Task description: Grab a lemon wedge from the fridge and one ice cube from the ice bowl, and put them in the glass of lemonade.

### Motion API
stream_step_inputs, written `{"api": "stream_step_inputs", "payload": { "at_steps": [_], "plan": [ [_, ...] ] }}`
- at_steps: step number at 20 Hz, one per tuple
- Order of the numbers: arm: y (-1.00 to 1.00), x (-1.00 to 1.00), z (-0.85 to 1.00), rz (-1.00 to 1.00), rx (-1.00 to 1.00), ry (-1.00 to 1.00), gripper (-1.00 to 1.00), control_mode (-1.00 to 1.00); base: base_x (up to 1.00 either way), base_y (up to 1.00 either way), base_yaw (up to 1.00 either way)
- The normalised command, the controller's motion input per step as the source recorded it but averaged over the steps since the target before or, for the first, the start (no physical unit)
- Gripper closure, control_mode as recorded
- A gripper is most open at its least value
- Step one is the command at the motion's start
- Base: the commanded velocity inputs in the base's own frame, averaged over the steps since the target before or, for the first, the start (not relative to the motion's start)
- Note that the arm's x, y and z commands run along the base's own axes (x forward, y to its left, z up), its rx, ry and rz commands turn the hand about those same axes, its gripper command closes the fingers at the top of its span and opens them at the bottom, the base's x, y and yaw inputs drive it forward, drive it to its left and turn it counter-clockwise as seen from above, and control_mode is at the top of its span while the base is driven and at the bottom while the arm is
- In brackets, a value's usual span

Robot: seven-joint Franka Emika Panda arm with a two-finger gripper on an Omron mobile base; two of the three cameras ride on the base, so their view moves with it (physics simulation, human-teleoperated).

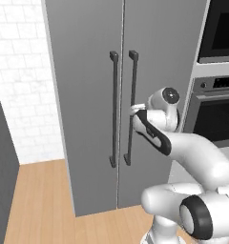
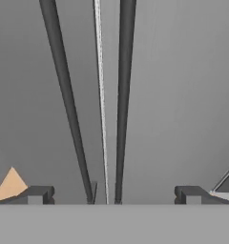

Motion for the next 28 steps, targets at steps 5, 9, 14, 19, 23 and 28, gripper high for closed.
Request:
{"api": "stream_step_inputs", "payload": {
  "at_steps": [5,9,14,19,23,28],
  "plan": [
    [-0.14,0.76,-0.03,0.00,-0.02,0.11,-1.00,-1.00,0.00,0.00,0.00],
    [0.00,0.37,-0.17,0.00,-0.01,0.00,-1.00,-1.00,0.00,0.00,0.00],
    [0.01,0.56,-0.32,0.00,0.00,0.00,-1.00,-1.00,0.00,0.00,0.00],
    [0.01,0.63,-0.24,0.00,0.00,0.00,-1.00,-1.00,0.00,0.00,0.00],
    [0.00,0.43,-0.04,0.00,0.00,0.00,-1.00,-1.00,0.00,0.00,0.00],
    [0.00,0.43,0.00,0.00,0.00,0.01,-1.00,-1.00,0.00,0.00,0.00]
  ]
}}
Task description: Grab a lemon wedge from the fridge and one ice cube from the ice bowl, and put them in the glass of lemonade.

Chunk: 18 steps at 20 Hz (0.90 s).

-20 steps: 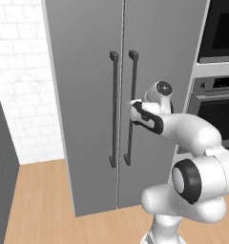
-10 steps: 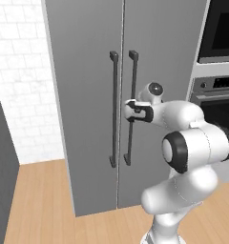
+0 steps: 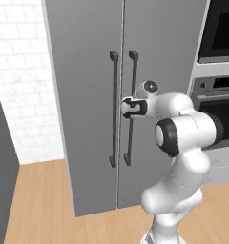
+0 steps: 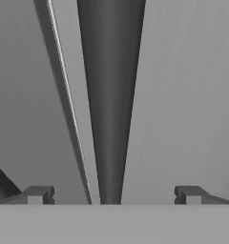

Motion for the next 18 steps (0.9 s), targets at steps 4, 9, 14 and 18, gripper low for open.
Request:
{"api": "stream_step_inputs", "payload": {
  "at_steps": [4,9,14,18],
  "plan": [
    [0.00,0.36,-0.03,0.00,0.00,0.00,-1.00,-1.00,0.00,0.00,0.00],
    [0.01,0.39,-0.14,0.00,0.00,0.00,-1.00,-1.00,0.00,0.00,0.00],
    [0.07,0.46,-0.33,0.00,0.00,0.00,1.00,-1.00,0.00,0.00,0.00],
    [-0.01,0.36,-0.03,0.00,-0.01,0.00,1.00,-1.00,0.00,0.00,0.00]
  ]
}}
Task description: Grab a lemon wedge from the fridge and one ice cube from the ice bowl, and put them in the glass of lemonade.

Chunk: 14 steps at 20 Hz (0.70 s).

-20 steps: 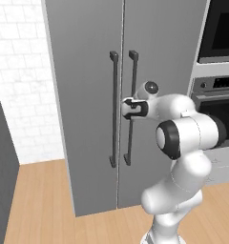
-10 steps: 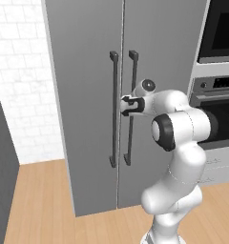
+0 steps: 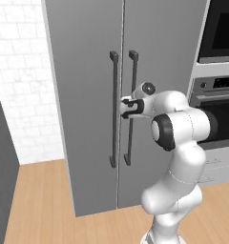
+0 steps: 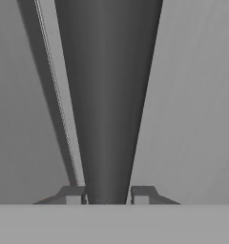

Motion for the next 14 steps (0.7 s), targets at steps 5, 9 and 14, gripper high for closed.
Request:
{"api": "stream_step_inputs", "payload": {
  "at_steps": [5,9,14],
  "plan": [
    [-0.18,0.03,0.23,-0.01,-0.05,0.05,1.00,-1.00,0.00,0.00,0.00],
    [-0.61,0.00,0.39,-0.11,0.00,0.01,1.00,-1.00,0.00,0.00,0.00],
    [-0.86,-0.35,0.22,-0.18,0.03,0.00,1.00,-1.00,0.00,0.00,0.00]
  ]
}}
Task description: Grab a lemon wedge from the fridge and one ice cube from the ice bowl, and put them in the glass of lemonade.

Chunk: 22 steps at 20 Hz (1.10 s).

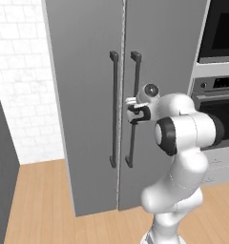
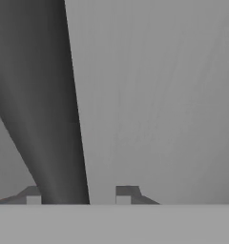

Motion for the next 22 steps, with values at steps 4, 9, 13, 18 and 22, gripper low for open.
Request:
{"api": "stream_step_inputs", "payload": {
  "at_steps": [4,9,13,18,22],
  "plan": [
    [-0.97,-0.58,0.32,-0.19,0.08,0.00,1.00,-1.00,0.00,0.00,0.00],
    [-1.00,-0.62,0.41,-0.17,0.15,0.00,1.00,-1.00,0.00,0.00,0.00],
    [-1.00,-0.52,0.61,-0.12,0.20,0.00,1.00,-1.00,0.00,0.00,0.00],
    [-1.00,-0.66,0.59,-0.17,0.26,0.00,1.00,-1.00,0.00,0.00,0.00],
    [-1.00,-0.73,0.31,-0.21,0.24,0.00,1.00,-1.00,0.00,0.00,0.00]
  ]
}}
